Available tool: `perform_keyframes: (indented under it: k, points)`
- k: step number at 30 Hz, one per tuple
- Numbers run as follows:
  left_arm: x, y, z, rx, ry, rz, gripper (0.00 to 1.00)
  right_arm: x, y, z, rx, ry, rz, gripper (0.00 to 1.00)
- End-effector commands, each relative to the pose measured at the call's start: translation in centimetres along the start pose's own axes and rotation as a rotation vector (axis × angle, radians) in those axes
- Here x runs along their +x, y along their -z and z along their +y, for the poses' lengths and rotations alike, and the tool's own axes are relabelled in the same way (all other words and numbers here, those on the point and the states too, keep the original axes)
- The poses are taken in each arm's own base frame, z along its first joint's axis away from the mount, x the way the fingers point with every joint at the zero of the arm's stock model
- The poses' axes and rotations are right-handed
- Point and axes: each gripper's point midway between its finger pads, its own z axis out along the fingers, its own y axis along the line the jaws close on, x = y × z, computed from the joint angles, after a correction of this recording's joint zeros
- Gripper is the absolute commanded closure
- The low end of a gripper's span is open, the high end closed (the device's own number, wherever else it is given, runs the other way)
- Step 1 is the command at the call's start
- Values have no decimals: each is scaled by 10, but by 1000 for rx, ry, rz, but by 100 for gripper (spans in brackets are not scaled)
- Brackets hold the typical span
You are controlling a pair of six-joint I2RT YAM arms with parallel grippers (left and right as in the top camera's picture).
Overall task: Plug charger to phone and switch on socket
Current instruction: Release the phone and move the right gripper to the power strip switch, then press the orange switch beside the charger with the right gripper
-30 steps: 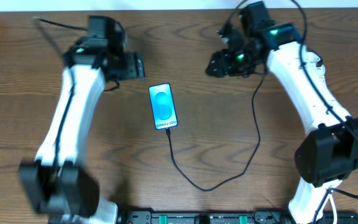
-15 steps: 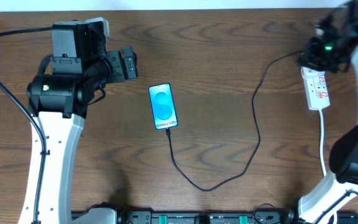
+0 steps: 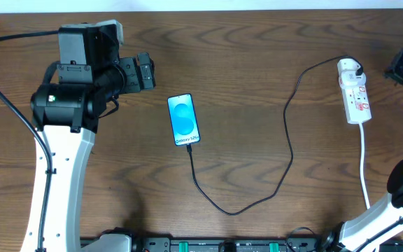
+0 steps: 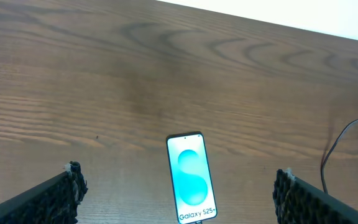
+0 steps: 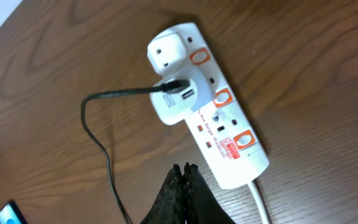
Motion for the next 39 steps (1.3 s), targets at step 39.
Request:
perform_keyframes:
  k: [39]
  points:
    - [-1,4,1,-8,2,-11,2,-2,-82,-29,-35,19,84,99]
